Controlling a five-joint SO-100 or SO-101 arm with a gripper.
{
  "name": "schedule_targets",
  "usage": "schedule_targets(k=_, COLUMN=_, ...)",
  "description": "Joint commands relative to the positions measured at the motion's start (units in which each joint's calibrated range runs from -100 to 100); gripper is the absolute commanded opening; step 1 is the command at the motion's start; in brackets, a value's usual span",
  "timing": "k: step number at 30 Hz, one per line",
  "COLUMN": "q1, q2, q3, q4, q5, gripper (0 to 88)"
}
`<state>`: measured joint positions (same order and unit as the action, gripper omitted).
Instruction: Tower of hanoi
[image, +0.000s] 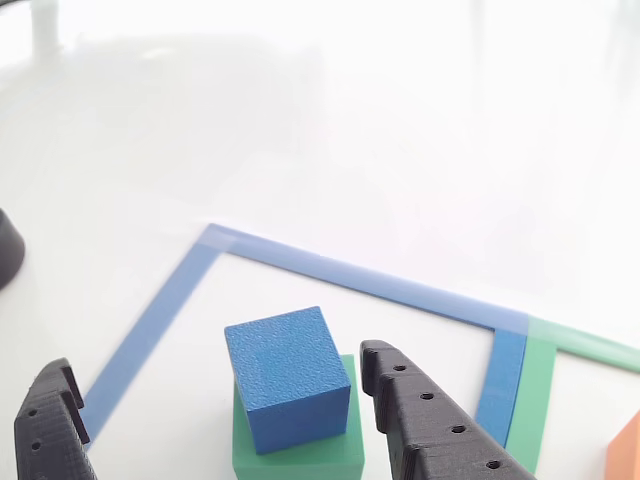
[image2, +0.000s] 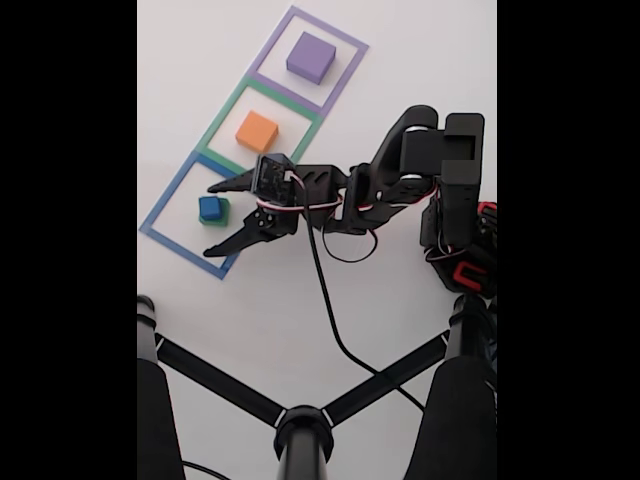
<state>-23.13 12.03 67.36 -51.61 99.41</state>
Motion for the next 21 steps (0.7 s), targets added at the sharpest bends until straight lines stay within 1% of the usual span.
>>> schedule_targets(k=1, q1=-0.8, q2=-0.6, q3=-2.0, q4=-1.6, q5=0.6, gripper=29.4)
schedule_targets(k=7, q1=-1.2, q2=-0.3, q3=-2.3, q4=-1.6, q5=0.6, gripper=24.1)
schedule_targets(k=17, q1=-0.8, q2=0.2, q3=-2.1, q4=-1.6, q5=0.6, gripper=11.7)
schedule_targets(k=21, q1=-0.8, q2=0.2, q3=-2.3, q4=-1.8, q5=0.6, gripper=9.0)
